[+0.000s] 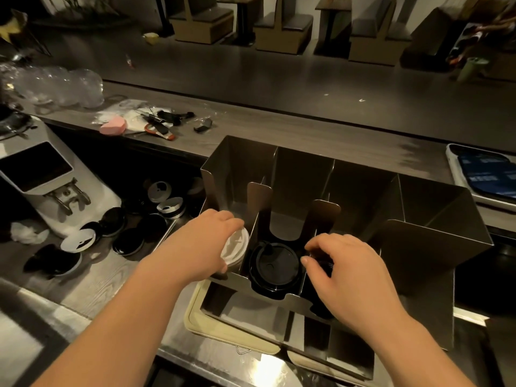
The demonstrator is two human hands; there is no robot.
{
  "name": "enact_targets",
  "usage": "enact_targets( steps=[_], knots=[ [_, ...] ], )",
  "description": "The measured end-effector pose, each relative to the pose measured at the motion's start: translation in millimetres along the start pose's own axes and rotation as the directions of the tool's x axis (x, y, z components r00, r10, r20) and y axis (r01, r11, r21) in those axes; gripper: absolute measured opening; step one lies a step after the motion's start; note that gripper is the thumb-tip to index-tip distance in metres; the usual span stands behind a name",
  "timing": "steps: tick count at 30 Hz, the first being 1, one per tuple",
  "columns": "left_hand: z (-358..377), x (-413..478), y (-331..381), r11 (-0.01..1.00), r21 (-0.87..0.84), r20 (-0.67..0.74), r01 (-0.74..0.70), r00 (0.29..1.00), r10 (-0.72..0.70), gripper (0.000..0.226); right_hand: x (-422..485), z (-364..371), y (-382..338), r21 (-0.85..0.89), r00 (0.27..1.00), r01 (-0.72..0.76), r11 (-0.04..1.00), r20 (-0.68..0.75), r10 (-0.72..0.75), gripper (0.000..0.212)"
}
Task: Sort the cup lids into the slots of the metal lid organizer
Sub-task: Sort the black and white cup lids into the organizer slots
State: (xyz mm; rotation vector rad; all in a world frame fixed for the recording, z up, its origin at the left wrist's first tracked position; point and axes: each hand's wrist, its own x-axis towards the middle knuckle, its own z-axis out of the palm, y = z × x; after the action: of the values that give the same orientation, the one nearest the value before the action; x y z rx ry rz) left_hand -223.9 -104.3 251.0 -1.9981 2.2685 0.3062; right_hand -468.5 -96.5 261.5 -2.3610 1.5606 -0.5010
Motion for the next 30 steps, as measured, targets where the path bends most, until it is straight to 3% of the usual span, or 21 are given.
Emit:
enact_targets(
  steps=[6, 10, 14, 18, 22, 25, 28, 30],
  knots=[
    [-2, 7, 5, 0.984, 0.152, 0.050, -0.091, 0.995, 0.084, 0.075, -2, -1, -1, 0.060, 0.999, 0.047, 0.997, -0.013, -0.046, 0.013],
    [0, 9, 7, 0.989, 0.128, 0.073, -0.068, 0.996, 0.059, 0.073, -1, 1, -3, 0.092, 0.997, 0.081, 0.992, -0.018, -0.079, 0.011],
    [1, -1, 7, 0.999, -0.042, 0.066, 0.001, 0.998, 0.001, 0.088, -1, 2, -8, 0.136, 0.991, 0.134, 0.982, -0.042, -0.129, 0.010],
    [5, -23, 1, 0.982, -0.189, -0.110, -0.002, 0.994, -0.019, 0.091, 3, 6, -22, 0.232, 0.971, 0.232, 0.944, -0.105, -0.213, 0.004],
    [17, -57, -15, 0.915, -0.374, -0.400, -0.149, 0.916, -0.015, 0.051, 6, 16, -57, 0.334, 0.933, 0.354, 0.874, -0.191, -0.305, 0.002],
    [36, -78, -44, 0.843, -0.475, -0.508, -0.252, 0.861, -0.028, 0.020, 14, 38, -100, 0.472, 0.897, 0.441, 0.764, -0.196, -0.396, 0.004],
    [51, -92, -89, 0.767, -0.621, -0.442, -0.163, 0.881, -0.170, 0.015, 32, 79, -151, 0.564, 0.883, 0.440, 0.698, -0.129, -0.452, 0.003],
    [62, -99, -128, 0.706, -0.706, -0.348, -0.056, 0.895, -0.277, 0.019, 49, 113, -186, 0.632, 0.898, 0.350, 0.692, -0.014, -0.441, 0.006]
  ],
)
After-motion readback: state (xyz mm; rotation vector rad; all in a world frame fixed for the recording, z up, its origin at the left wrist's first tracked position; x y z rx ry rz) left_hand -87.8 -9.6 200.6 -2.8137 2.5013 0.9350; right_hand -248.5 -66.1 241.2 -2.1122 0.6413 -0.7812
